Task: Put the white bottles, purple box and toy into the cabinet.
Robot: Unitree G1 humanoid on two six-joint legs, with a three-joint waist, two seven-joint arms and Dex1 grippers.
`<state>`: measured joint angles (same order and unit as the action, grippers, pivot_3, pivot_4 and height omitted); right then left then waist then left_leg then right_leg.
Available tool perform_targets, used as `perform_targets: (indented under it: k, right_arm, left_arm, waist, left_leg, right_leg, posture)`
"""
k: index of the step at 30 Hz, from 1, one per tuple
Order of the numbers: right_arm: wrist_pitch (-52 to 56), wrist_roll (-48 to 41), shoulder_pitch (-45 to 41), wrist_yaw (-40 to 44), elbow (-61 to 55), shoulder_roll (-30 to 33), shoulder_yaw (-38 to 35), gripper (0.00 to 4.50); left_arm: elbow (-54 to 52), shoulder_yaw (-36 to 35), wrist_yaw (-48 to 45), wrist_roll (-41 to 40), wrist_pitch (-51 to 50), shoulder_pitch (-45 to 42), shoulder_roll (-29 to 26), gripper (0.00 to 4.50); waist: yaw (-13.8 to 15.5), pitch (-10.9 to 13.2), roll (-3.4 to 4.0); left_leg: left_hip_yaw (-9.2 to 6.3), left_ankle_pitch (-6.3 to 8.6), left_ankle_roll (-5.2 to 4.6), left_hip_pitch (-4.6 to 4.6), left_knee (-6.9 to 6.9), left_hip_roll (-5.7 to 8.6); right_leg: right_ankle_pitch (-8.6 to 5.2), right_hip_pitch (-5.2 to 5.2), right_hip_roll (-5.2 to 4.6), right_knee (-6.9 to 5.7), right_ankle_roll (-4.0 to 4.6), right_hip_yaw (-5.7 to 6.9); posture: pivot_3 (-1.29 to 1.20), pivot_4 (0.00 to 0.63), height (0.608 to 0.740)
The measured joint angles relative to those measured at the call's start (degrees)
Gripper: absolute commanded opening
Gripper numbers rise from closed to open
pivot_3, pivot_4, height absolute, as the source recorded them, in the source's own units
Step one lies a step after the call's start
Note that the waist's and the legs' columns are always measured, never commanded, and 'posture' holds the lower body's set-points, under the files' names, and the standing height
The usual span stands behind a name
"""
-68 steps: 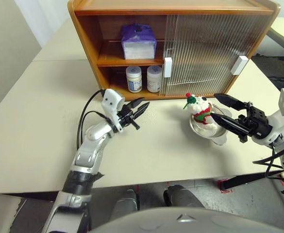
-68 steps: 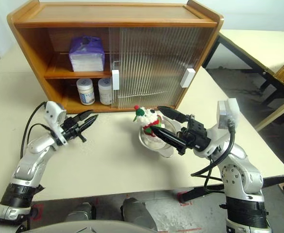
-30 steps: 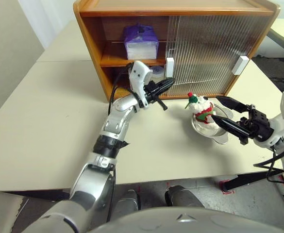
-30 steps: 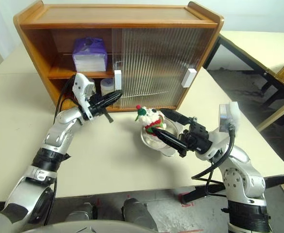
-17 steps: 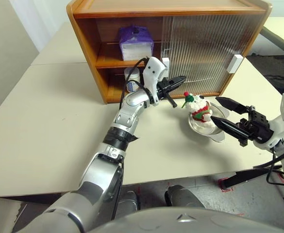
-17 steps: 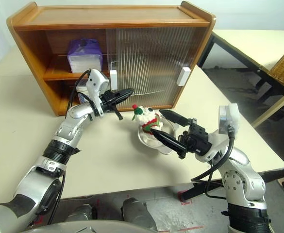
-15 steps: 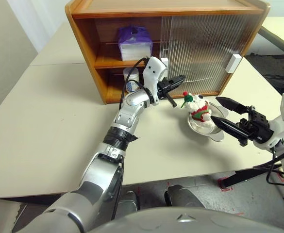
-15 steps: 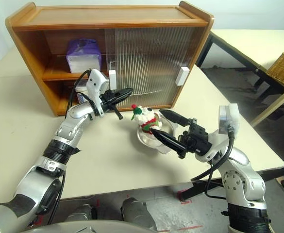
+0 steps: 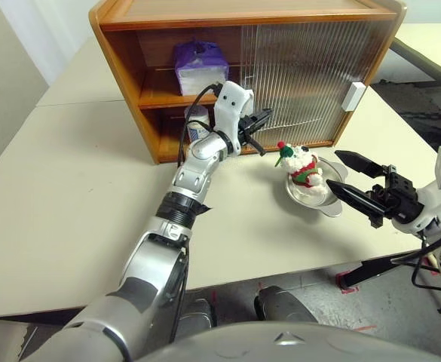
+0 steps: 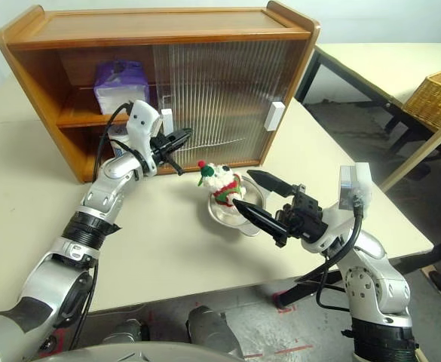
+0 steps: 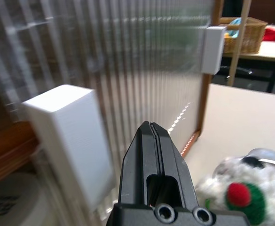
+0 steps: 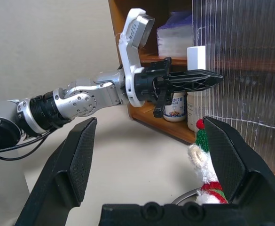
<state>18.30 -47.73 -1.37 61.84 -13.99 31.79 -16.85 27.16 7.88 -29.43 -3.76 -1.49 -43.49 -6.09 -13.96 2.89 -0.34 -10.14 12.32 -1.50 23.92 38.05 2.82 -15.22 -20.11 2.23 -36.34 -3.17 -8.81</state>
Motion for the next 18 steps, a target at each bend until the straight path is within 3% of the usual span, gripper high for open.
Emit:
perform_targets:
  k: [18]
  right_arm:
    - [-0.05,0.53,-1.65,1.12,1.25,-0.15,0.21,4.50]
  left_arm:
    - [-1.36,-0.12,0.70,0.95,-0.69,1.37,-4.21,0.04]
  waist:
    - [0.31,-0.02,0.03]
  left_leg:
    - [0.06,-0.15,0.00,-0.13,0.05,-0.06]
  right_leg:
    - [0.26,0.02,0.01,-0.03,0.17,0.02]
  posture:
    - [-0.29,0.029,0.740]
